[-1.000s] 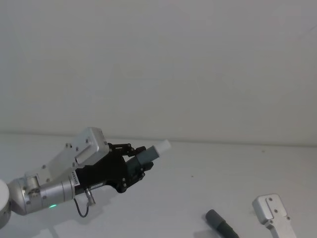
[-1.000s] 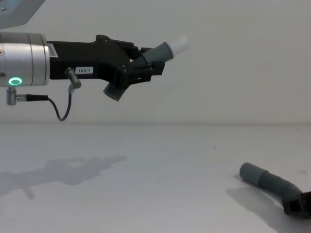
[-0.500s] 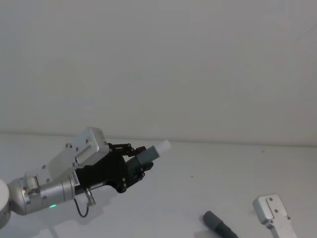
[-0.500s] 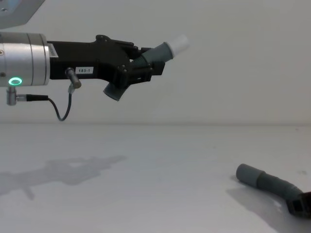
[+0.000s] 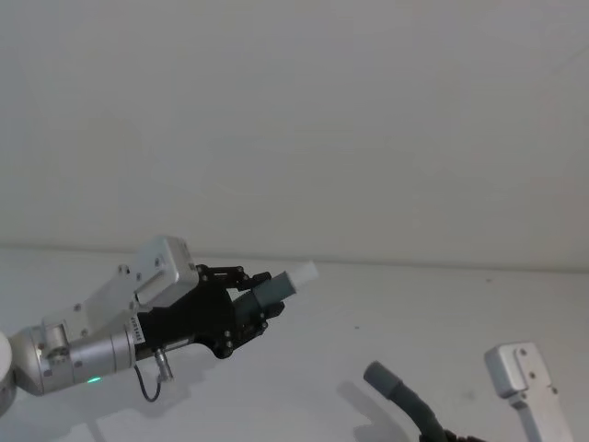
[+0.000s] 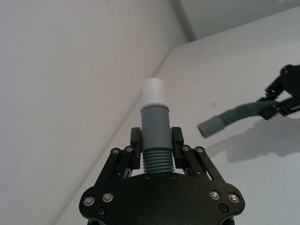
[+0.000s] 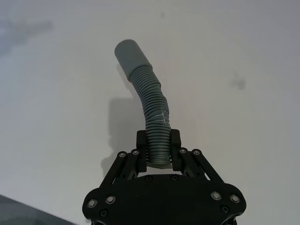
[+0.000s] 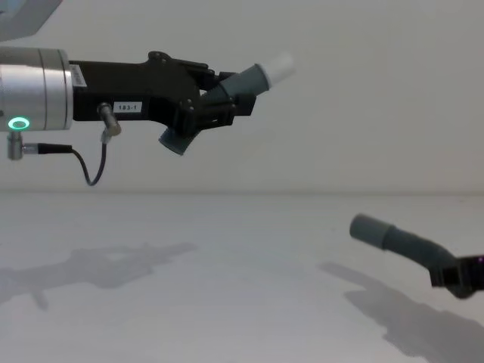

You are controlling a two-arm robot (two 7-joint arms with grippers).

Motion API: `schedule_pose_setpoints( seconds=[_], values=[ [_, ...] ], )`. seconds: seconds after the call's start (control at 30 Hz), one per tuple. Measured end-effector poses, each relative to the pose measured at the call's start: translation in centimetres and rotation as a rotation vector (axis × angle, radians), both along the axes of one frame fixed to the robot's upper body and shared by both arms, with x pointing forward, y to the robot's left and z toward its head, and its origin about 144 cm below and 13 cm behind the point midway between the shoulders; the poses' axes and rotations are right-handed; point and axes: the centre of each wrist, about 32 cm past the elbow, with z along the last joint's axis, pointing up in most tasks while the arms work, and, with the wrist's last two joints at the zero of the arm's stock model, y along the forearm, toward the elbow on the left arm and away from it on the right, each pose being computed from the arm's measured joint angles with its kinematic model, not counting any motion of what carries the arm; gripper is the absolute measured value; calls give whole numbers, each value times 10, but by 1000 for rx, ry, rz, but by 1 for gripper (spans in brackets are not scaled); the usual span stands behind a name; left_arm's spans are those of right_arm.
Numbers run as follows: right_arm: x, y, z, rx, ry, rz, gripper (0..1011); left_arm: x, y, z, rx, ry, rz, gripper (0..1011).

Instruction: Use both hands to pick up one end of the pipe from the table, align the ends, and insert them.

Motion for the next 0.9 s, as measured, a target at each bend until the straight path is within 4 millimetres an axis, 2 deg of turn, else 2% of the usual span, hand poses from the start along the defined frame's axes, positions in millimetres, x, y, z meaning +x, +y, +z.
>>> schedule_pose_setpoints(
  seconds=[0.43, 0.9],
  values=[
    [-8, -18, 11, 193, -147, 82, 255, 8, 14, 14, 49, -31, -122, 352],
    [-11, -53, 15, 383, -312, 263, 255, 7, 33, 43, 135, -42, -220, 352]
  ],
)
